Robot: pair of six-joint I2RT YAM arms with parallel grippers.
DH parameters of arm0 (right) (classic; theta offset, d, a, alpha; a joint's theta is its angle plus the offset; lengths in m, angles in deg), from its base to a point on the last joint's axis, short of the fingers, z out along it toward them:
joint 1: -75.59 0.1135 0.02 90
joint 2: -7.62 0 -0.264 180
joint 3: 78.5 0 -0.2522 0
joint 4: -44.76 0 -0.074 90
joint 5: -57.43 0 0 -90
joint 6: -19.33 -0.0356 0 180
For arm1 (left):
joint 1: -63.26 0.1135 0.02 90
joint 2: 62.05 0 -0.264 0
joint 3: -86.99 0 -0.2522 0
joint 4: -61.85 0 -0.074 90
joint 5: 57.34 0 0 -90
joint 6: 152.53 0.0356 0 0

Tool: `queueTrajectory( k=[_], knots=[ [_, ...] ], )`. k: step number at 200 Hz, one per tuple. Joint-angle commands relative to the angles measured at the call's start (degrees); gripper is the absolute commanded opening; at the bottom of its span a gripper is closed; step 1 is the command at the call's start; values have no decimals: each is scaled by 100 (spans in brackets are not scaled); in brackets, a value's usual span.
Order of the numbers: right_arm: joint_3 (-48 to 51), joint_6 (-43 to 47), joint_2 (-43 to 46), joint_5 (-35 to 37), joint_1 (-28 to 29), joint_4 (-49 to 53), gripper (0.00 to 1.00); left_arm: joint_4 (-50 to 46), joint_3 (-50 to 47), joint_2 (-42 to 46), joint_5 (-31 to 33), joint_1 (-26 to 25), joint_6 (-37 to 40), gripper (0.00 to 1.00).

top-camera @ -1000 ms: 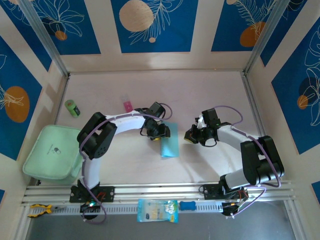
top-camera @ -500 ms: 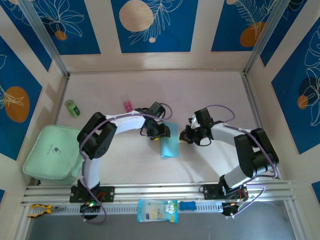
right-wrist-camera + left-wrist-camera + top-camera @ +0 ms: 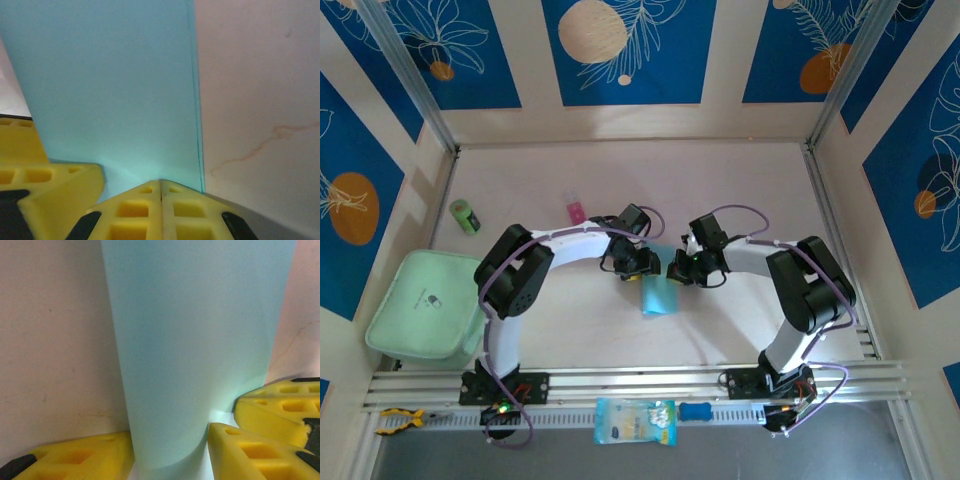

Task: Fold a paper plane with a square sheet of paper (pick it up from the middle)
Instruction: Hold the square sheet of paper at the center of the table, then first fold the square sheet of paper in half at the center of the table.

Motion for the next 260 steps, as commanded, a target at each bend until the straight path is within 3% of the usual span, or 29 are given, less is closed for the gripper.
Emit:
queueTrajectory(
  k=[1,69,85,109,138,167,210,260],
  knots=[
    [102,221,-267,272,77,333,0,-314,-352,-479,686,39,138,50],
    [-138,899,-416,242,52,687,0,-22,-692,621,867,82,27,57],
    [-209,867,-488,286,60,744,0,391,-832,878,458,188,36,56],
    [-257,809,-571,351,69,816,0,969,-905,1050,-209,307,4,44],
    [-321,821,-608,409,43,927,0,2002,-1210,1083,-959,387,-312,21],
    [-303,786,-554,459,33,953,0,2482,-1360,1065,-1258,391,-421,5],
    [-234,734,-503,426,-1,903,0,2774,-1363,781,-1739,395,-536,1],
    [-209,706,-538,378,-9,865,0,2697,-1555,465,-1724,394,-481,0]
  ],
)
